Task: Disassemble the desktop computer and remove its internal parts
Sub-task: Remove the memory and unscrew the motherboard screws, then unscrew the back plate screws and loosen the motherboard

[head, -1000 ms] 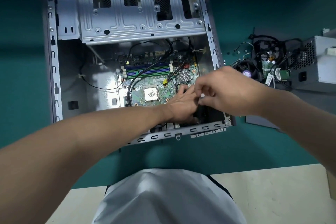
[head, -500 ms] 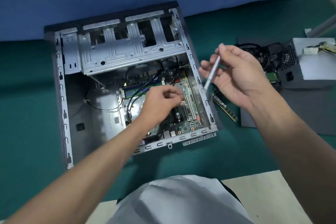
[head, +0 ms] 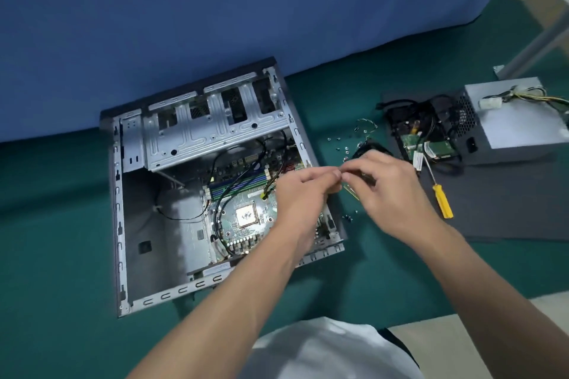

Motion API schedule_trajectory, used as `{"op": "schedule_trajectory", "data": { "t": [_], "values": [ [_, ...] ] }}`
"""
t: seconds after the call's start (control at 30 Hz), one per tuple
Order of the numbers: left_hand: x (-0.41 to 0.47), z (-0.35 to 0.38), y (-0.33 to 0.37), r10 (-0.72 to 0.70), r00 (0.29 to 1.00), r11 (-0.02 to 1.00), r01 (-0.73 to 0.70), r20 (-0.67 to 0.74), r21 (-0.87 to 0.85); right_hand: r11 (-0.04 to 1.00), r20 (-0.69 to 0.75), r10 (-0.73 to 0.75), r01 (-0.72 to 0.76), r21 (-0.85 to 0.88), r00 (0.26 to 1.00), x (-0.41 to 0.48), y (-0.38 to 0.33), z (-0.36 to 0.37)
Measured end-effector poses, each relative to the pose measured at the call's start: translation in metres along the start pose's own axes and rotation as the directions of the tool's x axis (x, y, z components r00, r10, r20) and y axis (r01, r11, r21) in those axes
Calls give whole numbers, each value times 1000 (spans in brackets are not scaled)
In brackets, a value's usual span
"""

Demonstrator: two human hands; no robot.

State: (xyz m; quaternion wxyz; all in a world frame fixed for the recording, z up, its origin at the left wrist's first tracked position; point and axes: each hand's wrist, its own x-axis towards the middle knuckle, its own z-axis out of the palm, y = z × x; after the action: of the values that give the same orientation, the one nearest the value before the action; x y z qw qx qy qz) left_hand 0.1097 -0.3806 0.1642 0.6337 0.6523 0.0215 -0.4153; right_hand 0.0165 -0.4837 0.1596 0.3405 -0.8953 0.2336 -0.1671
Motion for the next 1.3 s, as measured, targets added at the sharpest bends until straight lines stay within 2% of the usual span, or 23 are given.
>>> {"op": "schedule_trajectory", "data": {
  "t": [0.17, 0.3, 0.37, 0.4, 0.43, 0.47, 0.5, 0.53, 0.57, 0.6, 0.67, 0.8, 0.93, 1.07, 1.17, 1.23, 1.3],
  "values": [
    [1, 11, -5, -69, 997, 998, 68, -20, -2, 998, -40, -35, 33, -53, 999, -11, 14, 3],
    [3, 14, -5, -58, 998, 991, 55, 18, 118, 990, -88, -64, 52, -132, 994, -13, 20, 7],
    [3, 16, -7, -30, 998, 985, 21, 48, 170, 994, -112, -20, 8, -111, 994, -12, 26, 10],
    [3, 16, -10, 28, 999, 970, -36, 39, 240, 996, -117, 22, -33, -88, 993, -12, 30, 12],
    [3, 13, -14, 140, 990, 912, -138, 23, 385, 993, -111, 80, -89, -75, 991, -12, 37, 14],
    [3, 9, -19, 292, 956, 765, -258, 40, 591, 983, -86, 147, -155, -95, 985, -12, 45, 18],
    [2, 4, -24, 416, 902, 543, -348, 115, 764, 962, -33, 219, -221, -160, 975, -13, 53, 22],
    [0, -1, -31, 476, 852, 338, -405, 217, 850, 929, 44, 286, -266, -259, 957, -15, 61, 28],
    [-1, -6, -38, 469, 829, 197, -436, 306, 878, 889, 131, 343, -277, -364, 930, -18, 67, 34],
    [-2, -10, -45, 433, 821, 103, -456, 372, 884, 858, 209, 376, -254, -447, 903, -20, 72, 42],
    [-5, -15, -57, 394, 810, 0, -473, 435, 881, 829, 317, 398, -189, -527, 861, -23, 76, 55],
    [-2, -15, -62, 422, 806, -25, -448, 415, 894, 794, 395, 376, -72, -603, 838, -14, 80, 75],
    [-3, -14, -66, 426, 816, -3, -432, 392, 902, 764, 443, 402, -27, -645, 801, -10, 83, 81],
    [-11, -17, -69, 459, 808, 2, -416, 369, 909, 793, 465, 440, -90, -602, 769, -6, 78, 72],
    [-19, -24, -73, 493, 798, 14, -406, 347, 914, 824, 468, 530, -299, -481, 708, 0, 57, 55],
    [-24, -33, -74, 496, 807, 38, -390, 322, 920, 854, 527, 505, -307, -419, 684, 5, 38, 39],
    [-29, -43, -76, 481, 822, 58, -377, 305, 924, 878, 536, 457, -267, -397, 709, 10, 16, 20]
  ]
}}
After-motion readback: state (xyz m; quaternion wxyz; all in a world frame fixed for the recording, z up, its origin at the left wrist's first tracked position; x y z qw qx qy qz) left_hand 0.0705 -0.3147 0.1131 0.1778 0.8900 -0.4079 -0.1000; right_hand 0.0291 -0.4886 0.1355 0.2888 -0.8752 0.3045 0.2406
